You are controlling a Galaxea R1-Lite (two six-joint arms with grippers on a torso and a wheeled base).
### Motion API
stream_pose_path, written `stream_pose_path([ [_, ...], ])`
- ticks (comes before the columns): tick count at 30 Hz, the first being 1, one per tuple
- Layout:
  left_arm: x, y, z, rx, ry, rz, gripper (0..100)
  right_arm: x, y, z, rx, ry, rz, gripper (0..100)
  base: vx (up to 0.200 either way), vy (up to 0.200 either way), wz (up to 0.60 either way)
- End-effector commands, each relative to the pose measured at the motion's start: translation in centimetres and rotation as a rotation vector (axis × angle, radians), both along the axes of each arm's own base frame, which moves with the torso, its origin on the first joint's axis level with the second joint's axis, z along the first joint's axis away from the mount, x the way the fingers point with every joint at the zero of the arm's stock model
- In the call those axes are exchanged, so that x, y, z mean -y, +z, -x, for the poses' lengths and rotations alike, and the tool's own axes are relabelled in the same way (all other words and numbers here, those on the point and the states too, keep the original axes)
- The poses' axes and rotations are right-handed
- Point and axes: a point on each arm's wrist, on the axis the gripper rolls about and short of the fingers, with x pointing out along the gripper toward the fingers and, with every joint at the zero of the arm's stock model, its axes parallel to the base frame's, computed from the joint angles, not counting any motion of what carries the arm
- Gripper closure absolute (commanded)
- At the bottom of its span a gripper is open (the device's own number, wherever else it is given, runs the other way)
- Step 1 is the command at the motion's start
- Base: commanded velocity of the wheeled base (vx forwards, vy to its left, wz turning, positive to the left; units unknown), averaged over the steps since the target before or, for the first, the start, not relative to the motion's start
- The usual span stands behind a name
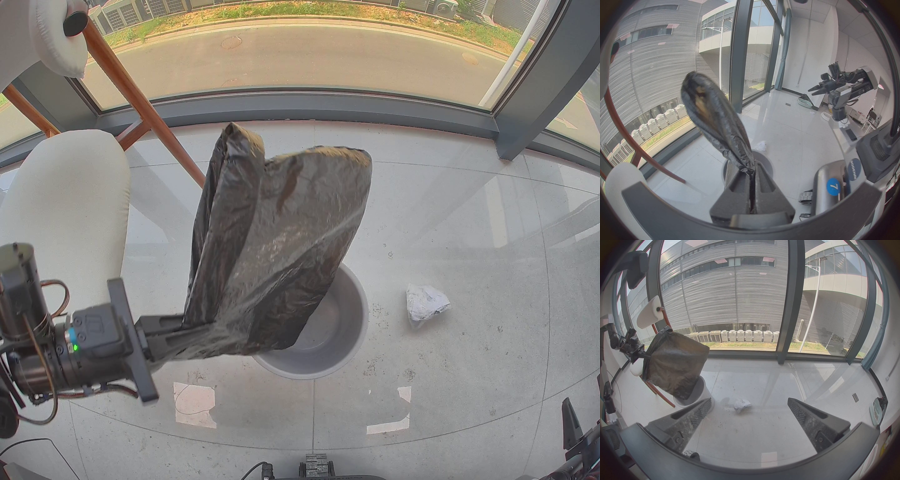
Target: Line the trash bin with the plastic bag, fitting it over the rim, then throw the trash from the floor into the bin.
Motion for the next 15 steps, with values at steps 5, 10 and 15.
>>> stream_pose_path([
  [5, -0.7, 0.1, 2.0, -0.035, 0.003, 0.072, 100, -0.3, 6.7, -3.2, -0.133, 0.256, -0.137, 0, 0.000, 0.000, 0.00],
  [10, -0.5, 0.1, 1.8, -0.048, -0.010, 0.071, 100, -2.0, 10.9, -8.6, -0.297, 0.334, -0.215, 0, 0.000, 0.000, 0.00],
  [15, -0.4, -0.2, 1.5, -0.062, -0.009, 0.064, 100, -4.2, 12.8, -13.8, -0.360, 0.423, -0.199, 0, 0.000, 0.000, 0.00],
])
